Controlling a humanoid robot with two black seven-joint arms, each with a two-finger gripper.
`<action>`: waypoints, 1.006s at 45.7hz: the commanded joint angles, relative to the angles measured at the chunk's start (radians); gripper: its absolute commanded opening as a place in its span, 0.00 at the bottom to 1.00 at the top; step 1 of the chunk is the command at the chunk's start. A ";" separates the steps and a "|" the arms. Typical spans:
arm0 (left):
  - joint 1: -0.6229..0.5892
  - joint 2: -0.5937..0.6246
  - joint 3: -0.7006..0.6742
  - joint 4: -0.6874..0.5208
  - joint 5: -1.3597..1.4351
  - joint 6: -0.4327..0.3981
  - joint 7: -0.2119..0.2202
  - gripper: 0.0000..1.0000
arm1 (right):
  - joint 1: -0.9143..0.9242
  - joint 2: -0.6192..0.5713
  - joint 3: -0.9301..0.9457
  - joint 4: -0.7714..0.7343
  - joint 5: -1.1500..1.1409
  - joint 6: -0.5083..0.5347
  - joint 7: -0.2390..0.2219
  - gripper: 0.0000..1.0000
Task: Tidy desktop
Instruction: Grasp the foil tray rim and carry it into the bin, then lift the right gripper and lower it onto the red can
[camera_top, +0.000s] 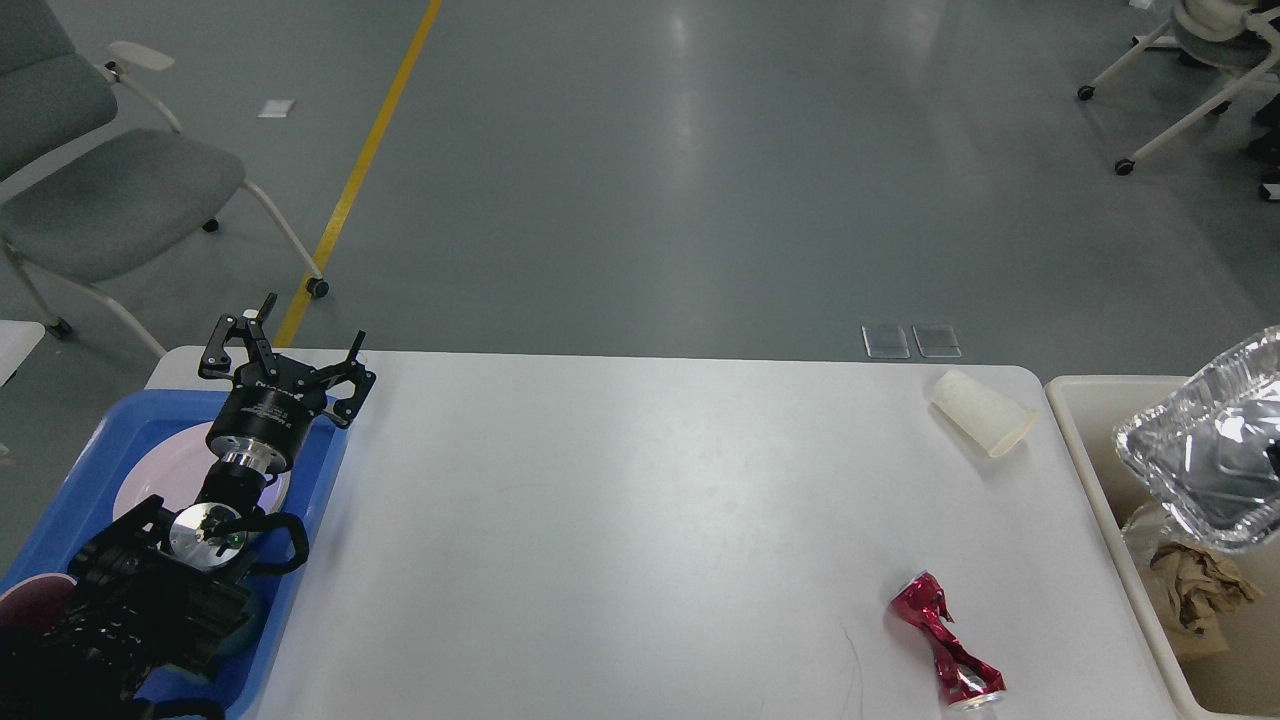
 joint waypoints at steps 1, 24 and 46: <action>0.000 0.000 0.000 -0.001 0.000 0.000 0.000 0.96 | -0.168 0.036 0.045 -0.113 0.000 -0.033 0.000 0.38; 0.000 0.000 0.000 -0.001 0.000 0.000 0.000 0.96 | -0.259 0.164 0.083 -0.322 0.006 -0.019 0.002 1.00; -0.001 0.000 0.000 0.001 0.000 0.000 0.000 0.96 | 0.434 0.439 -0.339 0.039 -0.011 0.065 0.003 1.00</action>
